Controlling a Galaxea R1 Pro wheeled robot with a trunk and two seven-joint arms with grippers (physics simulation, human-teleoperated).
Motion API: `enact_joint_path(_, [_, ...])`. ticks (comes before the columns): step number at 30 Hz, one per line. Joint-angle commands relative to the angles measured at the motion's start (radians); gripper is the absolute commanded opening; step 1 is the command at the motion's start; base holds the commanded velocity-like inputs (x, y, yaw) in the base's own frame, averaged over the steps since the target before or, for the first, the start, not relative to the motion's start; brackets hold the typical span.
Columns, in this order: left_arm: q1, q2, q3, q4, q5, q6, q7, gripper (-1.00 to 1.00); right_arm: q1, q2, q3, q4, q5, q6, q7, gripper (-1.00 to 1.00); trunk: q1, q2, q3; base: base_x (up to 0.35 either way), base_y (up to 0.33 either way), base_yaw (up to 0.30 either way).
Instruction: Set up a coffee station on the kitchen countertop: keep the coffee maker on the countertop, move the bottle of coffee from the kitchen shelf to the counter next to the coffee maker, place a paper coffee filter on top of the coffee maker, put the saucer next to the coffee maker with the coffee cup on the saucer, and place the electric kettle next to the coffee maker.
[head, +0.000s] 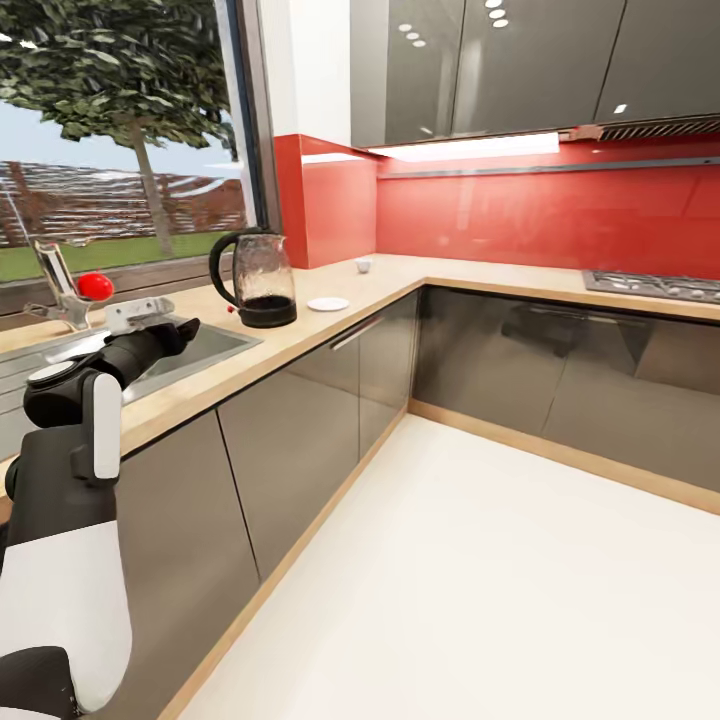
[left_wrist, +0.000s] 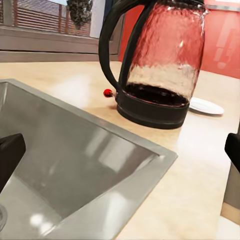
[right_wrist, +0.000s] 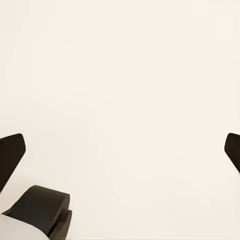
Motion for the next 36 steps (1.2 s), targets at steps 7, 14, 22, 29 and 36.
enact_joint_path(7, [-0.001, 0.000, 0.001, -0.001, 0.008, 0.006, 0.001, 1.00, -0.001, 0.000, 0.003, 0.000, -0.011, -0.002, 0.008, 1.00, 0.000, 0.000, -0.001, 0.015, 0.000, 0.000])
enact_joint_path(14, [-0.001, 0.000, -0.035, -0.001, 0.008, 0.005, 0.002, 1.00, -0.001, 0.000, 0.003, 0.000, -0.011, -0.002, 0.008, 1.00, 0.000, 0.000, -0.001, 0.000, 0.000, 0.000])
enact_joint_path(22, [-0.001, 0.000, -0.042, -0.001, 0.008, 0.004, 0.002, 1.00, -0.001, 0.000, 0.003, 0.000, -0.011, -0.002, 0.008, 1.00, -0.004, 0.007, 0.002, 0.000, 0.000, 0.000])
enact_joint_path(29, [-0.001, 0.000, -0.043, -0.001, 0.008, 0.004, 0.002, 1.00, -0.001, 0.000, 0.003, 0.000, -0.011, -0.002, 0.008, 1.00, -0.031, 0.056, 0.024, 0.000, 0.000, 0.000])
enact_joint_path(36, [-0.001, 0.000, -0.043, -0.001, 0.008, 0.004, 0.002, 1.00, -0.001, 0.000, 0.003, 0.000, -0.011, -0.002, 0.008, 1.00, -0.058, 0.105, 0.046, 0.000, 0.000, 0.000])
